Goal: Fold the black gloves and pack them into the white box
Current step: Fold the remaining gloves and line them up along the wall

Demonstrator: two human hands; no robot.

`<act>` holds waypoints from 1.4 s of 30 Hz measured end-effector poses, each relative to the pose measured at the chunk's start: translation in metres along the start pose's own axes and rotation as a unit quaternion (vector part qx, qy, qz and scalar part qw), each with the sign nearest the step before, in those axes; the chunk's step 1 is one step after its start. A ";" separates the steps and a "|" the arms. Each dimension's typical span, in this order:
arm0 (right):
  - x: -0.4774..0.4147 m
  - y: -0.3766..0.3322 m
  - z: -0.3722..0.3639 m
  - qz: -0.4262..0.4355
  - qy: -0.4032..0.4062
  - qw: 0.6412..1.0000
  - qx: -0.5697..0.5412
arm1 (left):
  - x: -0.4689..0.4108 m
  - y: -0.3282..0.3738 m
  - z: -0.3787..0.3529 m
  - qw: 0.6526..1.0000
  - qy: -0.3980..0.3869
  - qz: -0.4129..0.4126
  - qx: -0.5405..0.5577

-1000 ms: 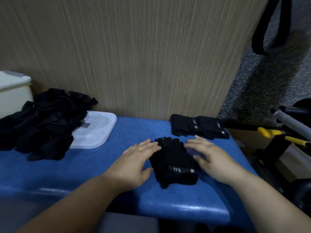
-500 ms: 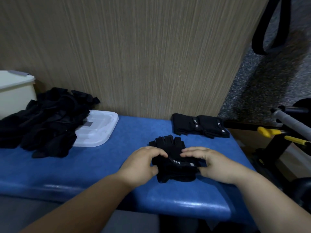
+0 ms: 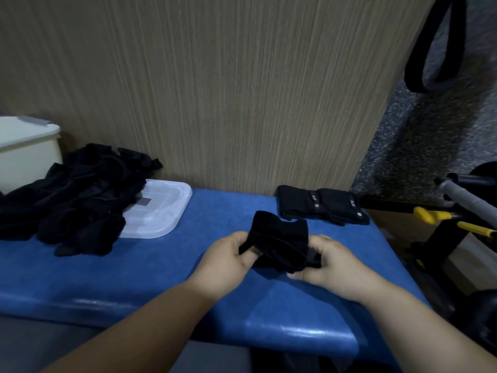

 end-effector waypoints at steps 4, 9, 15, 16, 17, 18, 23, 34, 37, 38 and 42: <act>-0.003 0.001 -0.001 -0.015 0.012 0.998 -0.064 | 0.002 0.004 0.002 1.000 0.003 0.012 -0.014; -0.008 -0.002 -0.009 -0.083 0.026 0.993 -0.075 | -0.001 0.001 0.004 0.998 0.024 0.040 -0.043; -0.010 -0.009 -0.012 -0.168 0.075 0.981 0.058 | -0.001 0.004 0.003 0.997 0.042 0.047 -0.047; -0.009 -0.012 -0.013 -0.178 0.077 0.977 0.093 | -0.001 0.004 0.001 0.997 0.042 0.045 -0.050; -0.008 -0.015 -0.013 -0.184 0.081 0.972 0.125 | 0.000 0.004 0.000 0.997 0.044 0.039 -0.052; -0.007 -0.018 -0.014 -0.189 0.085 0.966 0.154 | 0.002 0.005 -0.001 0.997 0.048 0.032 -0.056; -0.006 -0.017 -0.015 -0.163 0.139 0.958 0.191 | 0.009 0.008 -0.005 0.978 0.085 -0.057 -0.181; -0.010 -0.015 -0.027 -0.008 0.016 0.986 0.167 | 0.008 0.004 -0.019 0.919 -0.070 -0.093 -0.378; -0.008 -0.013 -0.029 -0.038 -0.031 0.981 0.185 | 0.008 0.003 -0.019 0.918 -0.096 -0.074 -0.378; -0.008 -0.013 -0.028 -0.047 -0.040 0.979 0.196 | 0.008 0.002 -0.018 0.920 -0.104 -0.069 -0.372; -0.010 -0.013 -0.027 -0.070 -0.048 0.970 0.229 | 0.005 -0.002 -0.016 0.922 -0.135 -0.050 -0.359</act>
Point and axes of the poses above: each hand's wrist, its own x-axis away from the middle knuckle, its own z-axis out of the back of the hand, y = z × x, the point moved 2 cm from there along -x, towards the middle knuckle, and after that the axes turned 6 degrees about -y, right-handed, at the moved point
